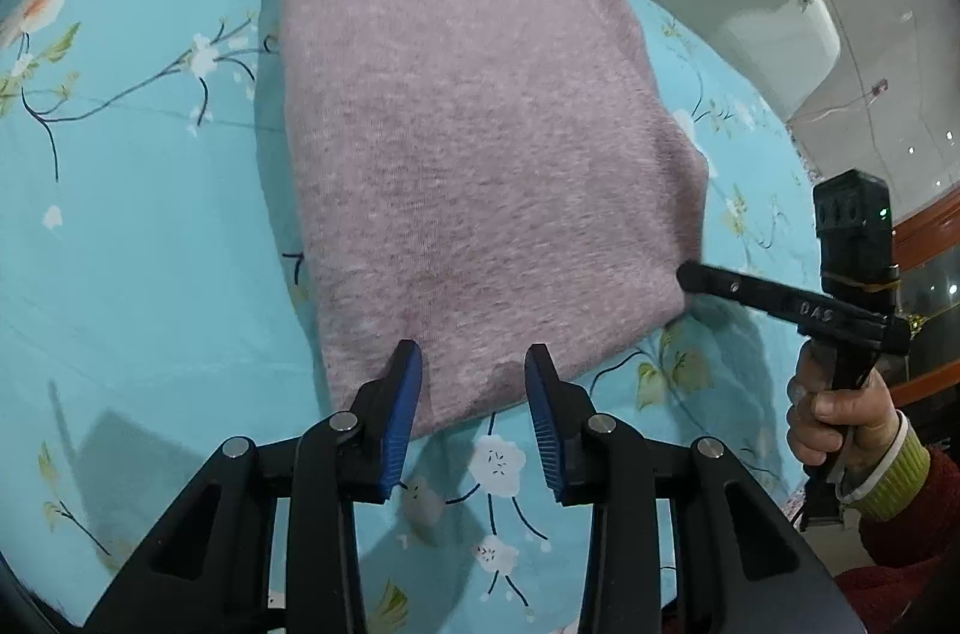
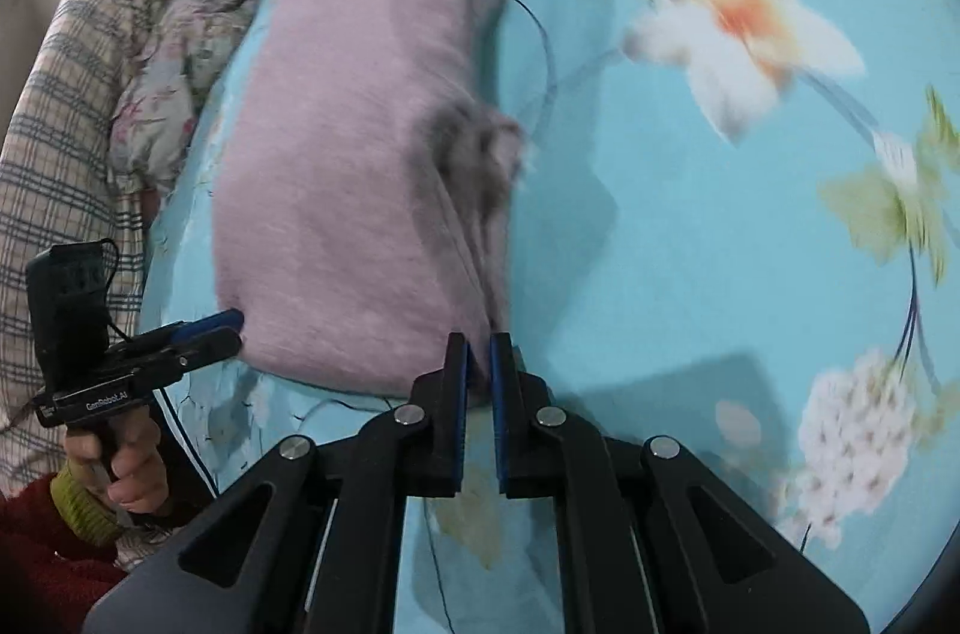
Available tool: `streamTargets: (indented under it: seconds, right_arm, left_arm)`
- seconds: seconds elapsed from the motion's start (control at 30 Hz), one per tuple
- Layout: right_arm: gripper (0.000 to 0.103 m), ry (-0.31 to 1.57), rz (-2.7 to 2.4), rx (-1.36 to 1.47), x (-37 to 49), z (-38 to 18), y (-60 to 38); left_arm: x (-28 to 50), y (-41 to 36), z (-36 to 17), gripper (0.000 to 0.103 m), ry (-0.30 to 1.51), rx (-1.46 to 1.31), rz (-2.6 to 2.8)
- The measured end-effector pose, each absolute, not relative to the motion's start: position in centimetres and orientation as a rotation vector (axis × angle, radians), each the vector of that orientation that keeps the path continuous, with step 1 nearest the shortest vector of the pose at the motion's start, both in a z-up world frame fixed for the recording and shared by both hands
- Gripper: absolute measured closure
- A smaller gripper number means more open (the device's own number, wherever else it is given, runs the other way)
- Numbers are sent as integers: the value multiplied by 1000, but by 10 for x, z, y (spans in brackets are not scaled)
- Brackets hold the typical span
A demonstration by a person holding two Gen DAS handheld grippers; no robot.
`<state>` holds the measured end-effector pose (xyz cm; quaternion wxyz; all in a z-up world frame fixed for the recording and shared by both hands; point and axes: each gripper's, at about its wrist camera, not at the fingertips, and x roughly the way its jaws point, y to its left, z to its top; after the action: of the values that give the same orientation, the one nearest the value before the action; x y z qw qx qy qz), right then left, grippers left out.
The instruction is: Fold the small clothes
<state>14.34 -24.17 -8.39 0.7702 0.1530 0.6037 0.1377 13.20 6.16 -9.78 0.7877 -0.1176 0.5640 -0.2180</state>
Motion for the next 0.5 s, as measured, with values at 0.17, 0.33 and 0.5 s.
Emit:
streamTargets:
  seconds: [0.17,0.33,0.5]
  right_arm:
    - [95,1268,233,250,145,-55,-239]
    - [93,1088,333,270,157,-4,-222]
    - [93,1072,354,251,200,-13,-198]
  left_arm:
    - [134,63,-99,67,1226,-250,-462]
    - [141,56,-75,67,1201,-255,-477]
    - [149,60,-49,66,1130,-277,-463]
